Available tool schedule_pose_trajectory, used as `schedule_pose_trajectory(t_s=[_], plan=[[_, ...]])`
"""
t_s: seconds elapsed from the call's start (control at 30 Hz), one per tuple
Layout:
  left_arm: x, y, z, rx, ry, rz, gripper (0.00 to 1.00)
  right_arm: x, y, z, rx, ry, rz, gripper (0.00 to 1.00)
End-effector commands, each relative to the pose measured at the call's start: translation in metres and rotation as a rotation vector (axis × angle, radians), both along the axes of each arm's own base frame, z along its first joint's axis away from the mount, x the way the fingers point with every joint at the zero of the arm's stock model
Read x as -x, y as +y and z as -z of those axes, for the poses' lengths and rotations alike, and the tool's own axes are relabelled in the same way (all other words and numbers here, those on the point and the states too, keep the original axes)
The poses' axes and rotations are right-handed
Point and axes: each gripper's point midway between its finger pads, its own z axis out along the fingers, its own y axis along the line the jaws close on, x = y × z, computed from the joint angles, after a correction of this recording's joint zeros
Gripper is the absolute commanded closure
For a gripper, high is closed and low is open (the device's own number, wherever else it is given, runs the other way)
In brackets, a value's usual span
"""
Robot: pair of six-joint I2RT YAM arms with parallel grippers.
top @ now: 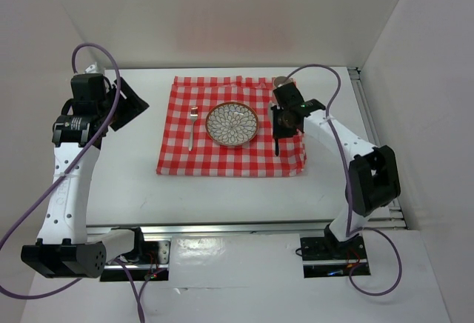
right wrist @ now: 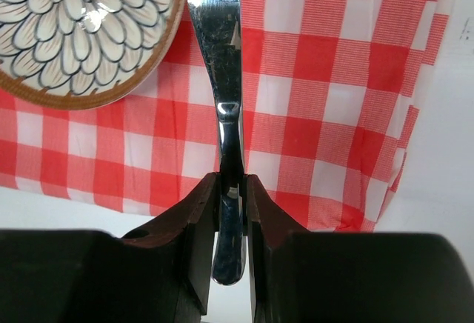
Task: Set the dinner table for one person
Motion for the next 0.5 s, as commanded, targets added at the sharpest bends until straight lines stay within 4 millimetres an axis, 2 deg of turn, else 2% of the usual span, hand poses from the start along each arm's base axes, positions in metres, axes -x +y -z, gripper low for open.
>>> schedule_pose_trajectory(t_s=[0.0, 0.23, 0.4, 0.47], plan=[[-0.007, 0.004, -0.009, -0.005, -0.042, -0.018, 0.26, -0.018, -0.008, -0.002, -0.017, -0.037, 0.028, 1.0], [-0.008, 0.004, -0.002, -0.004, -0.032, -0.018, 0.26, -0.032, -0.034, 0.013, 0.013, -0.02, 0.065, 1.0], [-0.007, 0.004, 0.002, -0.012, -0.022, -0.013, 0.26, -0.038, -0.043, 0.033, 0.04, 0.012, 0.065, 1.0], [-0.007, 0.004, 0.002, -0.012, -0.022, -0.013, 0.26, -0.043, -0.042, 0.033, 0.042, 0.001, 0.056, 1.0]])
